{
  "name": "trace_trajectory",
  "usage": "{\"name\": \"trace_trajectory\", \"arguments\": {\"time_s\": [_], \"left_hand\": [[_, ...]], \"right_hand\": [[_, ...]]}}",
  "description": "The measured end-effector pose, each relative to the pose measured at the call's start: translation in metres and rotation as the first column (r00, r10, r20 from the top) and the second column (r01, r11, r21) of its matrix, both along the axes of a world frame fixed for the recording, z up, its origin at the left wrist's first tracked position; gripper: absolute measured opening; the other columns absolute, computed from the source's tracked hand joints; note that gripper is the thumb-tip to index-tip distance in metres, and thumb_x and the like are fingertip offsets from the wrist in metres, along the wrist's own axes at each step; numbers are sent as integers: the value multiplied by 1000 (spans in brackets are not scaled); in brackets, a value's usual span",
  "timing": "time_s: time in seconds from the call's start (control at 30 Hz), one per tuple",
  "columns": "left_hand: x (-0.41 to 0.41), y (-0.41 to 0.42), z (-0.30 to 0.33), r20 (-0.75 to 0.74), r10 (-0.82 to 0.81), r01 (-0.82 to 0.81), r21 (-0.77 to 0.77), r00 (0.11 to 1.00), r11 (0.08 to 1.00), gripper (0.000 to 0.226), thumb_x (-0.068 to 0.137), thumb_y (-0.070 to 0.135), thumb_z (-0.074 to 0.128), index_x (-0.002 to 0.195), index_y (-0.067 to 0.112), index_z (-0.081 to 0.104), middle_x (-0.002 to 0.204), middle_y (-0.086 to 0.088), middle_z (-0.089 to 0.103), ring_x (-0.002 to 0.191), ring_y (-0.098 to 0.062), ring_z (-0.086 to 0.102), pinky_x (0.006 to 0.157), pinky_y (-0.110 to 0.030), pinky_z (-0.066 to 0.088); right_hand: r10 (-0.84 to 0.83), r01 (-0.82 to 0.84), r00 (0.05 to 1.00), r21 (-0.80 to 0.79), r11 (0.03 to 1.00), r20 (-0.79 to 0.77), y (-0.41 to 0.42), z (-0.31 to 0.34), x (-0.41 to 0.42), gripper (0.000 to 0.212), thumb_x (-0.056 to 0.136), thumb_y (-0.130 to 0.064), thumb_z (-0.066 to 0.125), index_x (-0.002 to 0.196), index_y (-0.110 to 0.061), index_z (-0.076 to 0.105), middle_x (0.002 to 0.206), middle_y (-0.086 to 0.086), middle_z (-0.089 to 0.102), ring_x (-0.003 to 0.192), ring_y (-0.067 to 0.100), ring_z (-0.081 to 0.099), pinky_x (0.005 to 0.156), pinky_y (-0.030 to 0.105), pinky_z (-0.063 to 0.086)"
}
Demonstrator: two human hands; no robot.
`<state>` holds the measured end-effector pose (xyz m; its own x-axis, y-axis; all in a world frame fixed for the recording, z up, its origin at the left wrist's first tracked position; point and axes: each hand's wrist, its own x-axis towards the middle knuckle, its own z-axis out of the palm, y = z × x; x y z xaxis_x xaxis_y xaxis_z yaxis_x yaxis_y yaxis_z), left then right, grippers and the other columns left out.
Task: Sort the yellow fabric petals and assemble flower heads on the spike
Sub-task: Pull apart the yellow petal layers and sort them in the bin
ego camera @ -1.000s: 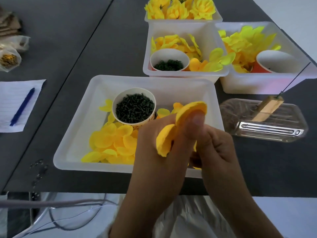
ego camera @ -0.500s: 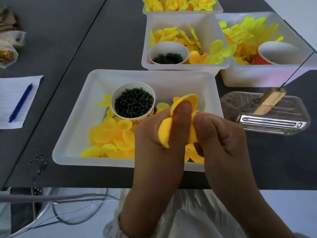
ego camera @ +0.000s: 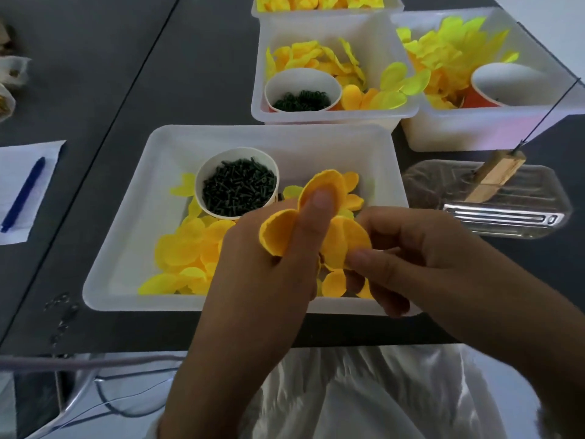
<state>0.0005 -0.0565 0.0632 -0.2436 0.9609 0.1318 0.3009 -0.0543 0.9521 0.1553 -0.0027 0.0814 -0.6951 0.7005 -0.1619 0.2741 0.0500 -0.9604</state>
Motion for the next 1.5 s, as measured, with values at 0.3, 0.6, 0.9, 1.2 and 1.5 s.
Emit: {"name": "trace_trajectory", "arguments": {"time_s": [0.3,0.6,0.9,1.2,1.5], "left_hand": [[6,-3,8,-339,4,21,71,941,997,47,95,58,38,64,24,44,52,1,51,49,-18,54,46,-36,43],[5,5,-5,-74,-62,64,28,995,998,44,97,46,44,70,12,51,51,-5,54,45,-14,57,46,-18,41],[9,10,-13,-5,-58,58,42,998,997,44,97,45,42,61,19,44,46,-3,50,41,-9,47,47,-20,39],[10,10,-10,3,-68,67,75,998,995,42,98,42,42,60,25,46,45,-1,52,40,-10,49,46,-18,39],[-7,0,-9,99,-170,173,-30,981,984,22,88,42,50,71,34,63,59,13,60,52,2,54,51,-8,40]], "right_hand": [[-31,33,999,-52,998,40,4,6,-5,36,80,-39,59,71,-5,65,46,3,57,35,7,48,38,14,38],[51,-44,990,-54,998,135,11,4,0,18,95,-14,50,86,-3,62,61,3,66,44,11,60,54,27,56],[-12,20,991,-58,998,130,9,-8,0,22,90,-26,56,78,-8,58,52,3,60,34,11,52,43,25,50],[-101,97,995,190,977,8,11,-19,-3,43,87,-42,53,73,-2,61,50,3,48,45,7,42,46,25,38],[-94,80,992,159,984,87,17,-14,-2,55,80,-62,38,72,-12,59,55,0,56,45,2,48,45,13,38]]}}
